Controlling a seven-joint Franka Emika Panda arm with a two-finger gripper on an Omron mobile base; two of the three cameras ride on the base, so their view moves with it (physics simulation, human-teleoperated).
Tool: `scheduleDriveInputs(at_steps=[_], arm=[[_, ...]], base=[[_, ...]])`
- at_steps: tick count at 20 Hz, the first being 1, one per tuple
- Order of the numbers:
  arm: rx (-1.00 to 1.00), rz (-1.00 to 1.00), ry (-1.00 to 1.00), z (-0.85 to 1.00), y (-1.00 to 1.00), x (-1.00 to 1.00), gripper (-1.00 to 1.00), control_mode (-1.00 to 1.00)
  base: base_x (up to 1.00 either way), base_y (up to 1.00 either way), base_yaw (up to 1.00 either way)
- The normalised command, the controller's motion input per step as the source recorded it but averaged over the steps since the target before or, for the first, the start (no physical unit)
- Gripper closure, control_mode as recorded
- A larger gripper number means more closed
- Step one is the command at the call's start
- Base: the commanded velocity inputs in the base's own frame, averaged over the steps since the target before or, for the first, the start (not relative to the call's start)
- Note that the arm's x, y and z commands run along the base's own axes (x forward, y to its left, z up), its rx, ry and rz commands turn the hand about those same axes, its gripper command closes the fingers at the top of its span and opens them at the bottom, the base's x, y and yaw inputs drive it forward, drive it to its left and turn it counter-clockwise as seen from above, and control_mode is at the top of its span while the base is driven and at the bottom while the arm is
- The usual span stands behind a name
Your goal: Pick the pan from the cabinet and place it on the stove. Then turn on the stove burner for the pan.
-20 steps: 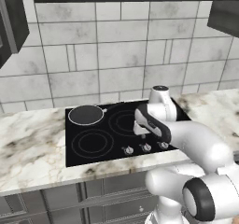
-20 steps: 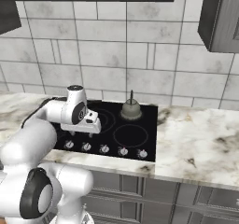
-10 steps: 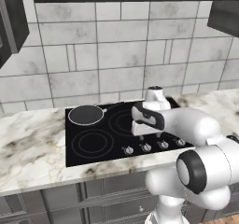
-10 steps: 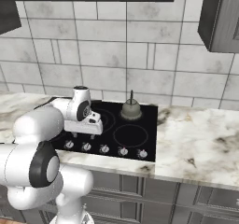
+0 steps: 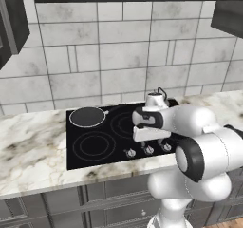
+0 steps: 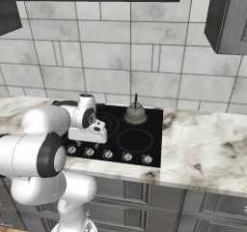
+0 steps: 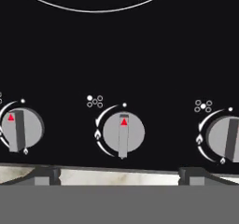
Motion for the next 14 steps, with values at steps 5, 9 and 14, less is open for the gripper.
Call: scheduleDriveInputs(at_steps=[5,9,14], arm=[[-0.01,0.00,0.00,-0.23,0.00,0.00,-1.00,-1.00],[-0.01,0.00,0.00,-0.20,0.00,0.00,-1.00,-1.00],[-0.01,0.00,0.00,-0.14,0.00,0.00,-1.00,-1.00]], base=[[0.00,0.00,0.00],[0.00,0.00,0.00],[0.00,0.00,0.00]])
